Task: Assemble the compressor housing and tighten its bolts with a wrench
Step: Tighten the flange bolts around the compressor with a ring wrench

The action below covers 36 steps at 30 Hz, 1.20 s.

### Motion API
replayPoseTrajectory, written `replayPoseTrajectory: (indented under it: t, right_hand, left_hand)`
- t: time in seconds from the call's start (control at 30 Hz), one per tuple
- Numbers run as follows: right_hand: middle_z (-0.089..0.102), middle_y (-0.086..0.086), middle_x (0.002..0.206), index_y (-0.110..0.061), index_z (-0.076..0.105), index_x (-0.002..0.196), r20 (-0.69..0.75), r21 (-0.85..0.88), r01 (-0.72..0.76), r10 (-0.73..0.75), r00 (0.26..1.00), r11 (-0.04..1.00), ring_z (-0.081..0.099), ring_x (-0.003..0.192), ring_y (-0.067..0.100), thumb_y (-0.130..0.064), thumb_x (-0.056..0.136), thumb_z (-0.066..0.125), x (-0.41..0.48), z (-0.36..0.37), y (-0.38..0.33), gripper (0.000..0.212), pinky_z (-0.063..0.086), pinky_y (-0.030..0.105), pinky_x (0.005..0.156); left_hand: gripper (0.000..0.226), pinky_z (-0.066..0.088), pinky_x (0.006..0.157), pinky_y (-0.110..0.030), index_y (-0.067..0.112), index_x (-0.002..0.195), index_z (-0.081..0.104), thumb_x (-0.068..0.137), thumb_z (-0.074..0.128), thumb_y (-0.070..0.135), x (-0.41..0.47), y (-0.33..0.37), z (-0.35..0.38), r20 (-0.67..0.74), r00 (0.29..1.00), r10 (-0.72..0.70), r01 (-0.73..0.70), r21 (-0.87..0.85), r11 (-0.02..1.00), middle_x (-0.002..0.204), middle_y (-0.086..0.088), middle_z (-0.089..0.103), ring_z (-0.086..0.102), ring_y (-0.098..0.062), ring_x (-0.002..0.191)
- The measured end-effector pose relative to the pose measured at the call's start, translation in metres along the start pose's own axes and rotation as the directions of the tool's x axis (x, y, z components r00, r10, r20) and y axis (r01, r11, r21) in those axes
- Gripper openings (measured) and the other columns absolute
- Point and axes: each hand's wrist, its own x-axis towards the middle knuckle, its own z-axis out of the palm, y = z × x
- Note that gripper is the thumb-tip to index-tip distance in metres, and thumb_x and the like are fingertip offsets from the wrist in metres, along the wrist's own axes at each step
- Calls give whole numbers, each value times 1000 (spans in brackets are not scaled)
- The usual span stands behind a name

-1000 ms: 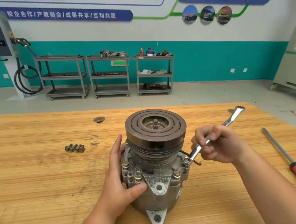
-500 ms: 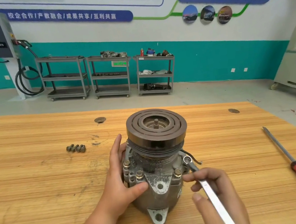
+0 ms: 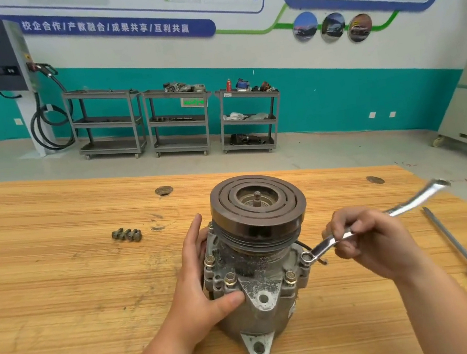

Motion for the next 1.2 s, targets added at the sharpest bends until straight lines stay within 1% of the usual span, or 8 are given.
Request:
replayPoseTrajectory:
  t: [0.2, 0.4, 0.57, 0.77, 0.9, 1.0, 1.1, 1.2]
  right_hand:
    - [50, 2, 45, -11, 66, 53, 177, 9, -109, 106, 978, 994, 40, 44, 11, -34, 44, 75, 22, -7, -2, 26, 23, 21, 42]
    - [57, 16, 52, -16, 66, 59, -129, -65, 72, -80, 988, 995, 35, 42, 12, -21, 56, 54, -31, 8, 11, 13, 24, 17, 39]
    - [72, 10, 70, -12, 67, 71, -453, -287, 153, -275, 848, 945, 51, 32, 18, -7, 79, 56, -76, 77, 31, 14, 33, 11, 34]
    - [75, -1, 86, -12, 68, 88, -503, -318, 288, -418, 757, 904, 60, 47, 17, -6, 63, 65, -88, 115, 49, 26, 48, 13, 54]
    - [71, 13, 68, -21, 76, 78, -463, -259, 385, -464, 756, 886, 48, 47, 8, -6, 63, 46, -84, 82, 33, 36, 33, 12, 41]
    - [60, 15, 53, -10, 76, 67, -397, -56, 337, -331, 856, 940, 43, 46, 9, -23, 51, 64, -61, 45, 23, 24, 24, 17, 42]
    - [55, 10, 47, -6, 73, 60, -186, 9, 228, -222, 957, 974, 46, 45, 11, -46, 34, 77, -36, 13, 14, 48, 27, 16, 43]
    - [57, 5, 49, -10, 73, 64, 68, -8, 167, -166, 984, 986, 46, 49, 11, -44, 49, 72, -10, -8, 6, 37, 25, 23, 46]
  left_hand:
    - [121, 37, 98, -13, 55, 144, 12, 42, 71, 85, -1, 0, -1, -1, 1000, -12, 12, 3, 1000, 143, 29, 36, 34, 7, 134]
    - [117, 39, 101, -21, 53, 144, 16, 45, 72, 83, 0, -2, 1, 8, 1000, -4, 4, -3, 1000, 140, 30, 38, 39, 3, 132]
    - [120, 39, 96, -9, 45, 146, 15, 47, 72, 82, 0, 0, 1, 13, 1000, -2, 2, -11, 1000, 138, 30, 40, 39, 5, 131]
    - [123, 40, 94, -8, 45, 146, 15, 44, 72, 83, -1, 2, 1, 7, 1000, -1, 1, -25, 1000, 140, 22, 39, 39, 7, 130]
    - [120, 39, 93, -6, 54, 144, 16, 42, 72, 84, 0, 2, 1, 4, 1000, -8, 8, -29, 1000, 141, 21, 37, 39, 9, 129]
    - [120, 41, 95, -11, 54, 143, 15, 42, 73, 83, 0, 1, 0, 3, 1000, -4, 5, -30, 1000, 142, 19, 39, 41, 4, 130]
    - [120, 42, 98, -19, 55, 143, 15, 43, 74, 82, 0, 0, 0, 8, 1000, -6, 6, -30, 1000, 142, 17, 40, 42, 0, 131]
    - [119, 42, 97, -15, 55, 143, 15, 43, 74, 81, 0, -1, 0, 11, 1000, -7, 7, -32, 999, 139, 24, 41, 42, 0, 131]
